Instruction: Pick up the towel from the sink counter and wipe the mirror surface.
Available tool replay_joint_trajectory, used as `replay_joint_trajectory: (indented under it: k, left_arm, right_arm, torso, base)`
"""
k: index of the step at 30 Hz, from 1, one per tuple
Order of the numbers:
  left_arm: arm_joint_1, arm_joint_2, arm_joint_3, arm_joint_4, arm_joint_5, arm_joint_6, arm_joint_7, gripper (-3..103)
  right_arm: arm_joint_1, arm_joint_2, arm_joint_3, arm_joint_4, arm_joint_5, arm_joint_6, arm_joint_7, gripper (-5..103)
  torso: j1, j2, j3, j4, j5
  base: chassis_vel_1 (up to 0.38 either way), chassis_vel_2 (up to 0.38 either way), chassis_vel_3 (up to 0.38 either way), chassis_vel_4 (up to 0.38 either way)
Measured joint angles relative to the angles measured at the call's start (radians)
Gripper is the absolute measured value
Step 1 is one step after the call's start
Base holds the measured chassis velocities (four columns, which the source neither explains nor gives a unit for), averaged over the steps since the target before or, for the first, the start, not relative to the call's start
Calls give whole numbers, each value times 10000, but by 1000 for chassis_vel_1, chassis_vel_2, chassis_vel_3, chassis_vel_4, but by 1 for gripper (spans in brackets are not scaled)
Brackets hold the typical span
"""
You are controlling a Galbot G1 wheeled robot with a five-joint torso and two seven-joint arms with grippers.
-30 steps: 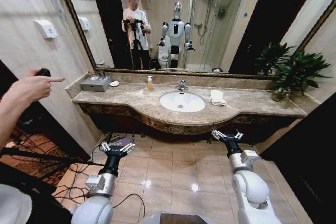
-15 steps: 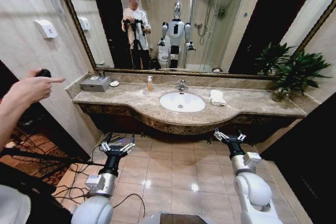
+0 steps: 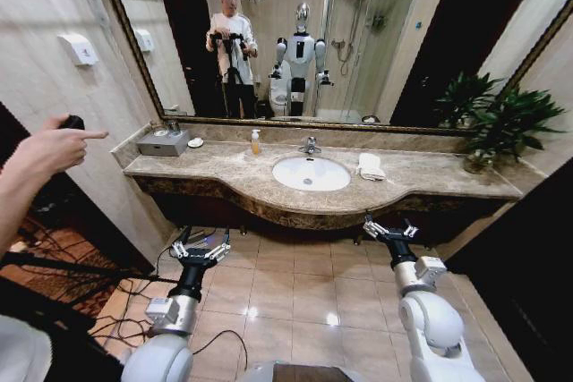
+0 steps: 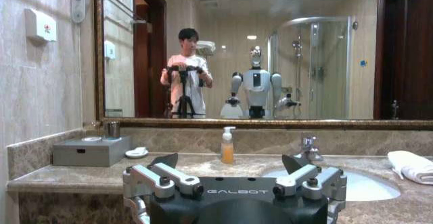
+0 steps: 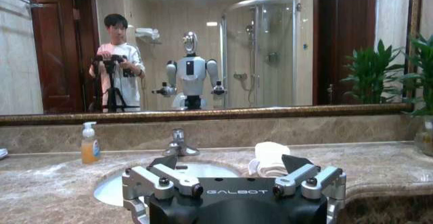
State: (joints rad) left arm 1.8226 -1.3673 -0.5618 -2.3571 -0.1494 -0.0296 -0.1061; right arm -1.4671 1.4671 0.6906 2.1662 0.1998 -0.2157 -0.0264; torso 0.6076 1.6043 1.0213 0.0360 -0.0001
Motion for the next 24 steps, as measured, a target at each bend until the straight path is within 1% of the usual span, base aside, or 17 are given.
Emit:
replay_joint_trajectory:
  k: [15, 24]
  left_arm:
    - [0, 0, 0, 0, 0, 0, 0, 100]
    - [0, 0, 0, 0, 0, 0, 0, 100]
  right_arm:
    - [-63, -42, -138, 208, -124, -136, -29, 100]
    - [53, 50, -197, 140, -228, -174, -51, 100]
  torso:
    - [0, 0, 0, 0, 0]
    - [1, 0, 0, 0, -1]
  base:
    - [0, 0, 0, 0]
    - [-43, 39, 48, -46]
